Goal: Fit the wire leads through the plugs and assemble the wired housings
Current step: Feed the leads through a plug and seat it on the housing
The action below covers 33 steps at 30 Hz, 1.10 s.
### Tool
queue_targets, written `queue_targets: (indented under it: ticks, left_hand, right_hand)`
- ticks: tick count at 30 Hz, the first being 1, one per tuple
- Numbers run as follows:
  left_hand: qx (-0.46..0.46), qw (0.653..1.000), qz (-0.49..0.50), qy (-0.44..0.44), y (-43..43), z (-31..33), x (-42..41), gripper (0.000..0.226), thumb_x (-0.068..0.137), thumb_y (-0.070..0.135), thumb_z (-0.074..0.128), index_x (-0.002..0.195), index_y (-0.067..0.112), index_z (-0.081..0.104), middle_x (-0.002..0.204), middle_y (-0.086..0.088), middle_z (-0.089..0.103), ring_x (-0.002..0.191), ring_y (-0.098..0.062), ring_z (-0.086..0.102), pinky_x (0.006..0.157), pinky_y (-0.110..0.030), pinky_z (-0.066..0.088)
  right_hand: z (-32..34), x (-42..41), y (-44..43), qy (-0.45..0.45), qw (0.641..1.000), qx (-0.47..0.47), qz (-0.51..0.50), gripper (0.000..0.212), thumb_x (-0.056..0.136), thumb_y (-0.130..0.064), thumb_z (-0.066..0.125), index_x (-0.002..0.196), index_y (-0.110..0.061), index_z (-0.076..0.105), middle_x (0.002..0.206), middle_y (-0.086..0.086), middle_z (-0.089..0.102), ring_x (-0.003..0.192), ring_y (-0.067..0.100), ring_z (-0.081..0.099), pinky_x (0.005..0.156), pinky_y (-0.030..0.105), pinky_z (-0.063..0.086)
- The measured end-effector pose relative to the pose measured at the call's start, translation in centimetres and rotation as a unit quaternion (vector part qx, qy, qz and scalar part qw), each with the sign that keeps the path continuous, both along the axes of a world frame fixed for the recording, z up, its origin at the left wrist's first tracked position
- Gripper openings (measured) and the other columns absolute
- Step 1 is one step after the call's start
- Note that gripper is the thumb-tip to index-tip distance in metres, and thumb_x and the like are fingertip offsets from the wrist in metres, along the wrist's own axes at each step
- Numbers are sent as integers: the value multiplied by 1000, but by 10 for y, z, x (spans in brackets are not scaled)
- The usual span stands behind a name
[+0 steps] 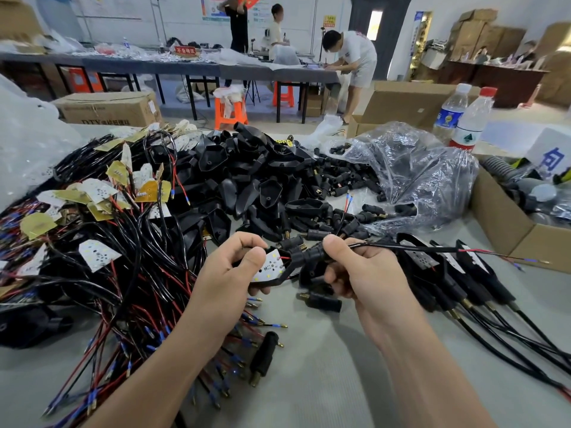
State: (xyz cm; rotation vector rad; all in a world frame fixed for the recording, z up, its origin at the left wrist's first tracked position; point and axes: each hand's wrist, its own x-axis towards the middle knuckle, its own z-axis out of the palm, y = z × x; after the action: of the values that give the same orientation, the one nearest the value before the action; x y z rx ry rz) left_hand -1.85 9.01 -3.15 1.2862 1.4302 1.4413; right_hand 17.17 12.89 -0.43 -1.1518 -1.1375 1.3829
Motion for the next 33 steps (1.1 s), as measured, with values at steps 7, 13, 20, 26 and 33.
queue_targets:
  ticks: [7,13,20,26,33]
  left_hand:
    - [29,999,5,36,-3,-2,-4,25,105,19,52,90,34,66,65,16,51,58,2,48,56,-8,43]
    - [21,1000,-15,11,-1,-1,3,31,103,13,56,86,36,66,71,15,63,61,2,55,56,-8,45]
    - [-33,991,-30,-127,5,5,0,33,103,9,55,99,26,82,101,-5,79,82,-18,73,64,-22,56]
    - [-43,988,-13,-147,4,3,-5,25,95,6,66,96,23,85,98,-10,80,85,-22,78,65,-21,58]
    - [-58,983,5,-175,2,5,-4,12,83,17,75,89,18,85,91,-14,80,76,-26,78,61,-24,60]
  right_hand:
    - [-1,-3,-3,-26,998,12,60,20,93,-17,70,75,-9,67,62,11,67,46,15,50,42,20,36]
    - [-5,-14,-7,-5,998,4,64,15,95,-15,67,81,-11,66,67,12,71,50,17,59,46,22,44]
    - [-3,-9,1,43,999,-2,-9,18,97,-13,63,82,-6,70,68,15,71,54,20,58,48,23,45]
    - [-5,-10,-3,37,999,11,23,22,96,-14,63,78,-11,75,69,15,70,56,19,57,50,23,46]
    - [-8,-10,-2,42,999,15,27,24,99,-16,61,87,0,74,70,14,70,56,17,58,51,22,47]
